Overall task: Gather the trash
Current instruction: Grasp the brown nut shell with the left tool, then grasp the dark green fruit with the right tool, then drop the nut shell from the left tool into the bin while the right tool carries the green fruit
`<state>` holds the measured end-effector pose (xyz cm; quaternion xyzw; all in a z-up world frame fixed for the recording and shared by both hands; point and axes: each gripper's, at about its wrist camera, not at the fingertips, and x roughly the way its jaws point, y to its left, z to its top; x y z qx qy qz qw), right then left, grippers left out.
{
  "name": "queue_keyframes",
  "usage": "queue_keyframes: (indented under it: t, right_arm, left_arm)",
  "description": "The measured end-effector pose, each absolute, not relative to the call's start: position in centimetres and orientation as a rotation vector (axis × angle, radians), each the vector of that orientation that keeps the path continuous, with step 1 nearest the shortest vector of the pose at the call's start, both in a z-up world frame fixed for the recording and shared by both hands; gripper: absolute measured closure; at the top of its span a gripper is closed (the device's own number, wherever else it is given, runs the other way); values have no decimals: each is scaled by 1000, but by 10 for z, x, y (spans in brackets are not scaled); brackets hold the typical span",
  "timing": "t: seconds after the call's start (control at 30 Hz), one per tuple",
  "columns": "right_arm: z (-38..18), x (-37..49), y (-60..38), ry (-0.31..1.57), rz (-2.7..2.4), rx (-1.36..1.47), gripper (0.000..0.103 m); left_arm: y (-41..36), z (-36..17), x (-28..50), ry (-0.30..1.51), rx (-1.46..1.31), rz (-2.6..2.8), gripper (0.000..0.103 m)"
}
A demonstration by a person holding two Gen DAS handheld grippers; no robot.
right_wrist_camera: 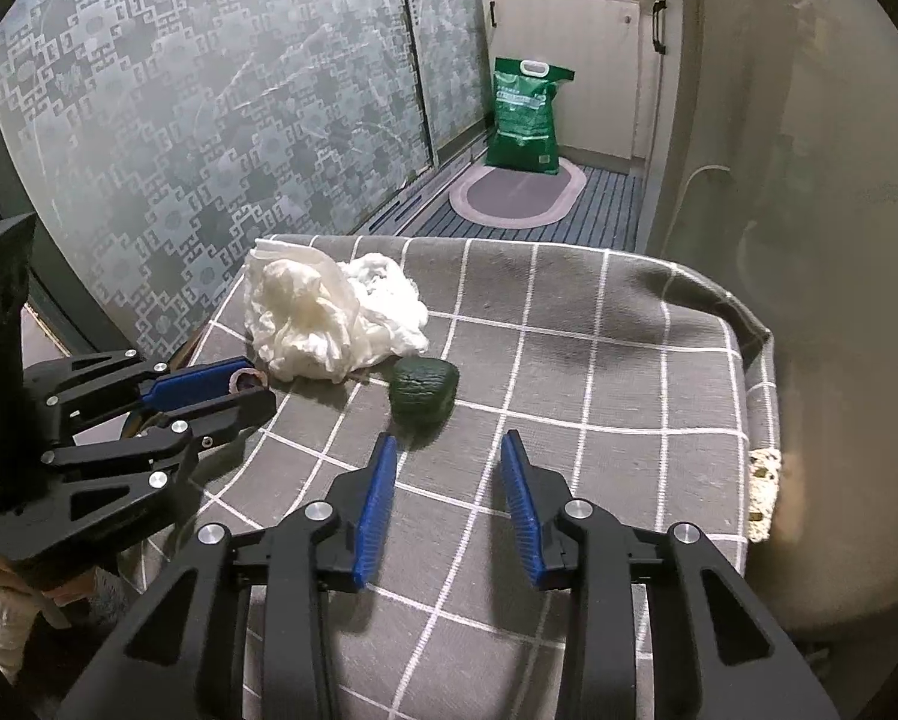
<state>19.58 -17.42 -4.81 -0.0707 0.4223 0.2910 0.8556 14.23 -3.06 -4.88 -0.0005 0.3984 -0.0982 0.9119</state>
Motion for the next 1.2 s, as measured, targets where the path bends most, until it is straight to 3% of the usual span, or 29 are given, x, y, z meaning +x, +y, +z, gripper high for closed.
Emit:
queue_keyframes:
  t: [0.33,0.43,0.5,1.2]
  right_arm:
    - [-53,204,-148,889,575,-173,67]
    - [-55,207,-145,887,551,-177,72]
    - [-55,208,-143,885,537,-184,82]
    - [-9,155,-96,813,656,-233,83]
  left_arm:
    - [-21,-37,131,795,-42,-227,81]
    - [-14,-34,128,790,-44,-224,81]
    - [-8,-34,126,789,-49,-218,81]
    - [71,-38,103,796,-122,-116,81]
